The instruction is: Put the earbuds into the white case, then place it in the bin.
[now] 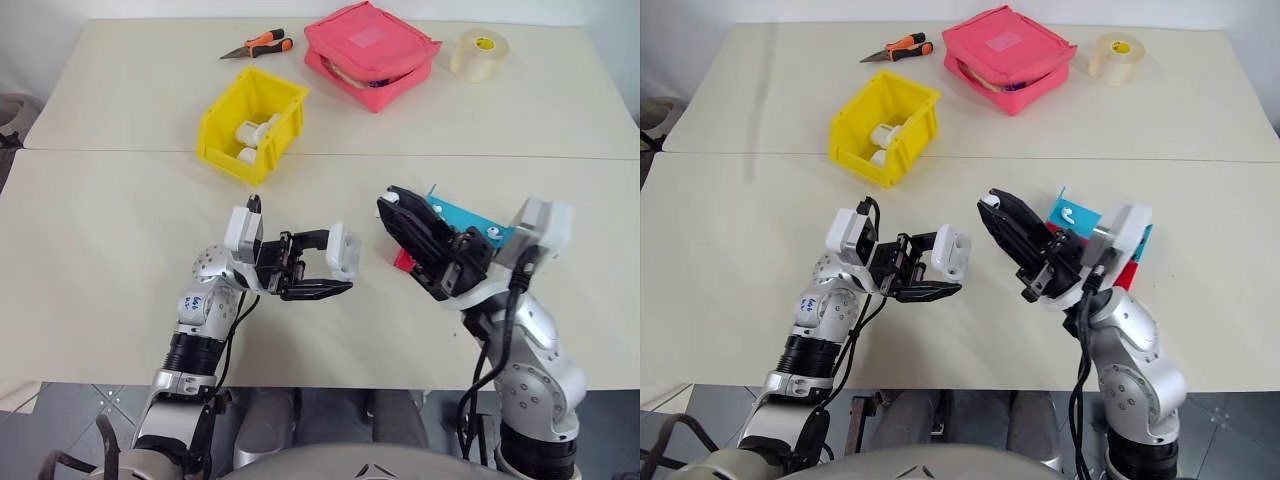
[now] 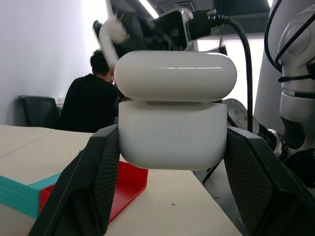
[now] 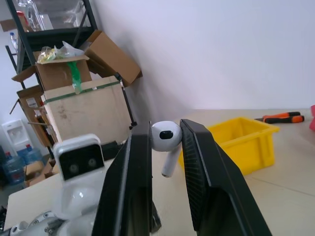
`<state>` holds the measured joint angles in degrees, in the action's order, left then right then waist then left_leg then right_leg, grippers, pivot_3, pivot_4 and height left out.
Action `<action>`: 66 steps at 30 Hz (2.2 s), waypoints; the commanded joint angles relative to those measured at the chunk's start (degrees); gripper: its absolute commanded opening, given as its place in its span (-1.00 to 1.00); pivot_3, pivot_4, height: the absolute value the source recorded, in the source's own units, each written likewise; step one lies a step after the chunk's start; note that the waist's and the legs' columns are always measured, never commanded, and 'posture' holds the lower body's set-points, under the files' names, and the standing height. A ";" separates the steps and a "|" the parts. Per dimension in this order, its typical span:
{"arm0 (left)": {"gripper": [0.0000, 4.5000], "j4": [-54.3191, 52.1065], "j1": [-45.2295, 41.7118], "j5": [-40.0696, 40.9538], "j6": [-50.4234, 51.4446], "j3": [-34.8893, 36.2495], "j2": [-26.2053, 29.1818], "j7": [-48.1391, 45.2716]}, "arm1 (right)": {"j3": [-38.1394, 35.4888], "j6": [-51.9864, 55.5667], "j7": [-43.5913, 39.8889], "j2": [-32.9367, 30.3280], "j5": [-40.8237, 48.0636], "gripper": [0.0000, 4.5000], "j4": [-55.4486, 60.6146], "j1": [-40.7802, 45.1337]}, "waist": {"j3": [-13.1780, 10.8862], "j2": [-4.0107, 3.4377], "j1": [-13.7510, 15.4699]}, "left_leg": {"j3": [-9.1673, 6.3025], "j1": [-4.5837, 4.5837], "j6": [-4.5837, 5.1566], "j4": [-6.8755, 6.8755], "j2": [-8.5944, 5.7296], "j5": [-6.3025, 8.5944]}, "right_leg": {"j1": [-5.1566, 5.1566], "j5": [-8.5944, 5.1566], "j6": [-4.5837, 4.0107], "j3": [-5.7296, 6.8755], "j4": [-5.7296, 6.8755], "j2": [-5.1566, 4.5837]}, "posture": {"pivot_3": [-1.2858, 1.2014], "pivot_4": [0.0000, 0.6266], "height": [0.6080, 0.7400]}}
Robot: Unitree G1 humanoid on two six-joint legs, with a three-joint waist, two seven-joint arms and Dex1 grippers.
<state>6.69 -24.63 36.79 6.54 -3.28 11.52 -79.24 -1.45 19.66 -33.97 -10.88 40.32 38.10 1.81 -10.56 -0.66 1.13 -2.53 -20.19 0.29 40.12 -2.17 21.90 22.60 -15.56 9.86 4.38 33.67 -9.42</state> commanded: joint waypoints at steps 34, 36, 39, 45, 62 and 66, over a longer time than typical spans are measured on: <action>0.23 -6.67 -1.07 1.63 5.24 -0.18 -1.45 4.51 | 2.90 -7.88 1.13 -2.95 1.37 -0.79 2.10 0.32 | 0.00 0.00 -1.11 | -0.02 0.01 0.00 -0.01 0.02 0.00 | 0.01 0.00 0.00 -0.02 -0.01 0.00 | 0.03 -0.52 1.00; 0.23 -6.62 -1.04 1.60 5.33 -0.16 -1.43 4.46 | 3.03 -7.72 1.24 -3.10 1.80 -0.79 2.46 0.28 | 0.00 0.00 -1.12 | -0.02 0.01 0.00 -0.02 0.02 0.00 | 0.01 0.00 0.00 -0.02 -0.01 0.00 | 0.03 -0.52 1.00; 0.23 -6.49 -1.05 1.52 5.32 -0.12 -1.41 4.39 | 3.18 -7.48 1.18 -3.48 2.23 -0.79 2.84 0.12 | 0.00 0.00 -1.13 | -0.02 0.01 0.00 -0.02 0.02 0.00 | 0.01 0.00 0.00 -0.02 -0.01 0.00 | 0.03 -0.52 1.00; 0.23 -6.50 -0.95 1.65 5.22 -0.06 -1.57 4.38 | 3.95 -6.05 0.41 -5.30 2.06 -0.79 1.86 0.03 | 0.00 0.00 -1.12 | -0.02 0.01 0.00 -0.02 0.02 0.00 | 0.01 0.00 -0.01 -0.02 -0.02 0.00 | 0.03 -0.52 1.00; 0.23 -5.69 -0.86 1.04 3.40 0.10 -2.33 4.25 | 7.00 -6.31 -1.81 -6.72 -1.52 -0.79 -2.04 -1.19 | 0.00 0.00 -1.07 | -0.01 0.00 0.00 -0.02 0.02 0.00 | 0.01 0.00 -0.01 -0.02 -0.02 0.00 | 0.03 -0.52 1.00; 0.23 -5.12 -1.13 0.90 2.71 0.45 -2.39 4.10 | 6.51 -5.47 -2.48 -8.33 -1.40 -0.79 -2.56 -1.47 | 0.00 0.00 -1.09 | -0.02 0.00 0.00 -0.02 0.02 0.00 | 0.01 0.00 -0.01 -0.02 -0.02 0.00 | 0.03 -0.52 1.00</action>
<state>3.21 -24.80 36.34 10.81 -3.35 10.01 -75.15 4.43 12.84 -35.63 -18.21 39.44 35.88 1.28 -10.56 -0.66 0.04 -2.55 -20.19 0.29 40.10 -2.15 21.90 22.61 -15.56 9.86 4.36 33.64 -9.42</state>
